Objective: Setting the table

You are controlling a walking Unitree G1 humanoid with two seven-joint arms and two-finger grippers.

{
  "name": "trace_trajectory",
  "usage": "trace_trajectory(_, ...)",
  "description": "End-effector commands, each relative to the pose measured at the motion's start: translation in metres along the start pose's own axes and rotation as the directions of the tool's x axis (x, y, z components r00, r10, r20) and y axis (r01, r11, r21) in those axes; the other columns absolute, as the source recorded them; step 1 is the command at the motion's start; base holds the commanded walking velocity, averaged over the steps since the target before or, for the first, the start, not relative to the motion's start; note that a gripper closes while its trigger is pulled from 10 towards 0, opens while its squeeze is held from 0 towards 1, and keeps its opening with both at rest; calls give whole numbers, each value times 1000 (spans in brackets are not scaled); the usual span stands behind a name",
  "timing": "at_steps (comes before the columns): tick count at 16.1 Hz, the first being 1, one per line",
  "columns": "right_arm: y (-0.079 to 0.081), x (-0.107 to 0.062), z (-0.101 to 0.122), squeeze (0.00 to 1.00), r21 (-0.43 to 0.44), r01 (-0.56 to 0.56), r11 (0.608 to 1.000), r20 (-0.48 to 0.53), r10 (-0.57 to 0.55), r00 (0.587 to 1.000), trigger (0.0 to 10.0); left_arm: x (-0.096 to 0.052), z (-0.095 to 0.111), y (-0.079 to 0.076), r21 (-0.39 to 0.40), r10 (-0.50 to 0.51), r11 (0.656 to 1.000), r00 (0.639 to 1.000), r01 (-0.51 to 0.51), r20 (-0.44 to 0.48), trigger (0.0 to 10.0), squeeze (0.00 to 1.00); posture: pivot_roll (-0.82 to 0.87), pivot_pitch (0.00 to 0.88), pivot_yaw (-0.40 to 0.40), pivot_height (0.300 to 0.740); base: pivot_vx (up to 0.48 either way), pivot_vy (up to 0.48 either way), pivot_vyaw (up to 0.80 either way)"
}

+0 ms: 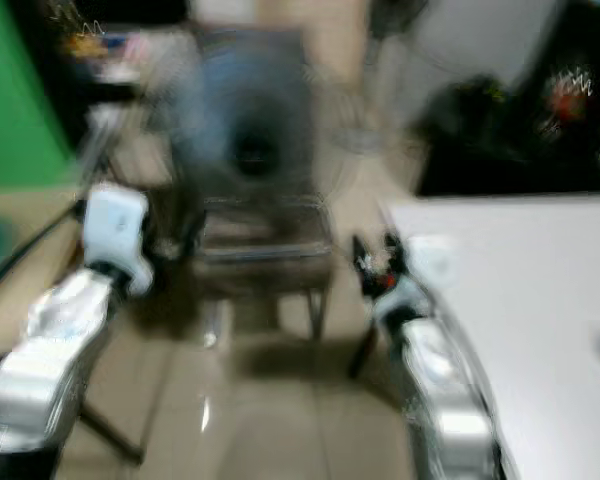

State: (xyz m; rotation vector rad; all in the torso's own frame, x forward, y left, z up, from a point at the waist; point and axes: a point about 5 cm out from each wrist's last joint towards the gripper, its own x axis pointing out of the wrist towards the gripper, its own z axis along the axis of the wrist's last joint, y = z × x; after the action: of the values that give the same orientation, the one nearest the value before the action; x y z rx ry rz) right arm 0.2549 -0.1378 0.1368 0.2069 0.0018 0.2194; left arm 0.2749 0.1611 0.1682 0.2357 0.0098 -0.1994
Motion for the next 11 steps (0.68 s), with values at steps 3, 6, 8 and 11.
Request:
trace_trajectory(3,-8,1,0,0,-6,18,1000,3,-18,1000,10000,1,3,-2,-4,-1,1000,1000,2,15,10000,0,115,0,-35,740,0,317,800)
trace_trajectory(6,-4,6,-1,0,-5,1,1000,7,-1,1000,10000,2,6,1,5,3,1000,1000,-3,25,10000,0,123,0,-38,740,0,317,800)
trace_trajectory(8,-4,6,-1,0,-7,-8,1000,6,8,1000,10000,0,5,1,8,-1,1000,1000,1,22,10000,0,130,0,-39,740,0,317,800)
trace_trajectory(11,-3,8,-7,0,-9,-8,1000,-13,8,1000,10000,-2,4,3,10,17,1000,1000,-17,17,10000,0,150,0,-54,740,0,206,735)
